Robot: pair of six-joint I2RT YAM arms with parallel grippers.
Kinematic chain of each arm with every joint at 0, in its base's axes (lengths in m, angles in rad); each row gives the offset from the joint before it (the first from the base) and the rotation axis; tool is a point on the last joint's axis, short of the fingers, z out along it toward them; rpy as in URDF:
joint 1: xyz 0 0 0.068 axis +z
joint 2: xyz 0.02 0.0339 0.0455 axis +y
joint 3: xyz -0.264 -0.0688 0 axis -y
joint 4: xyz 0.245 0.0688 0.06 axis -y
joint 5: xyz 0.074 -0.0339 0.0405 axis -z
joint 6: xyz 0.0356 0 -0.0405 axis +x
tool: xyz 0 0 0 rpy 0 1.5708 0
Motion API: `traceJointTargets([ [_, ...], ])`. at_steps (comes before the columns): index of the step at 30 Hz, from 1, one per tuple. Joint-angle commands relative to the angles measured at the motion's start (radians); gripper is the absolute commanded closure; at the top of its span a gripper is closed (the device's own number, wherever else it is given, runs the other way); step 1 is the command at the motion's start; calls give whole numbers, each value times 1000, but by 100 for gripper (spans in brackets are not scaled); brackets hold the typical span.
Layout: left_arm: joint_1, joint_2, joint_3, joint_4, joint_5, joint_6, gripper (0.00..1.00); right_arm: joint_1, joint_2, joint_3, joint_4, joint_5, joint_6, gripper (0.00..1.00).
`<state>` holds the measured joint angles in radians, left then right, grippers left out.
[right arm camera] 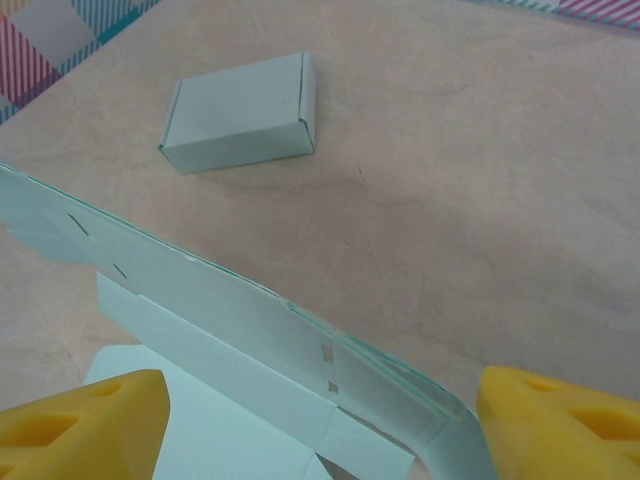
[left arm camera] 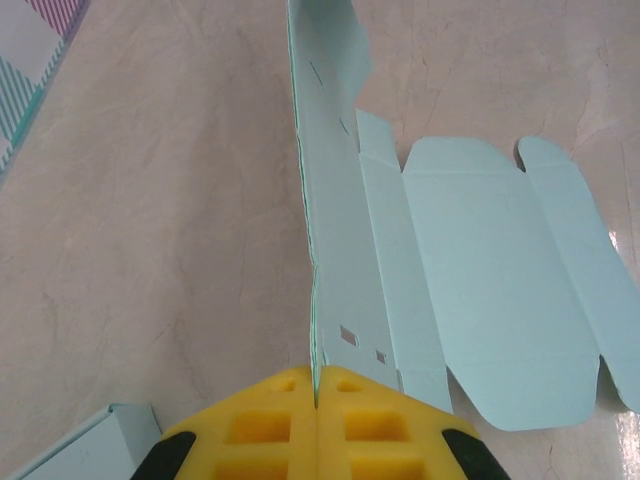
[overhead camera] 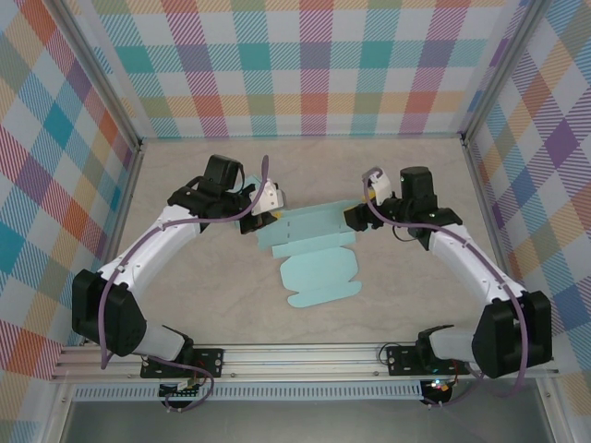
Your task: Fold the paper box
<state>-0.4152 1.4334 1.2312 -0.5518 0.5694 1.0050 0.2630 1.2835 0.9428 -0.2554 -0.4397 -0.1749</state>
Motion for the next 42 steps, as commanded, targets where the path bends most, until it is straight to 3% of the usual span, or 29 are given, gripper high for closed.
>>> traceJointTargets([
  [1, 18, -26, -11, -30, 46, 39, 100, 1, 21, 35, -14, -26, -57, 19],
  [6, 22, -36, -10, -51, 56, 50, 100, 1, 52, 55, -14, -59, -70, 23],
  [11, 31, -51, -11, -67, 61, 59, 100, 1, 65, 72, -17, -81, -81, 33],
  [18, 42, -80, -15, -90, 73, 82, 100, -5, 21, 62, -16, -27, -126, 21],
  [28, 44, -76, -10, -95, 106, 89, 100, -5, 59, 103, -57, -119, -151, 23],
  [34, 44, -71, -10, -74, 88, 71, 100, -4, 82, 109, -38, -206, -123, 34],
  [42, 44, -69, -19, -15, 49, 30, 100, -4, 81, 105, -43, -206, -119, 67],
])
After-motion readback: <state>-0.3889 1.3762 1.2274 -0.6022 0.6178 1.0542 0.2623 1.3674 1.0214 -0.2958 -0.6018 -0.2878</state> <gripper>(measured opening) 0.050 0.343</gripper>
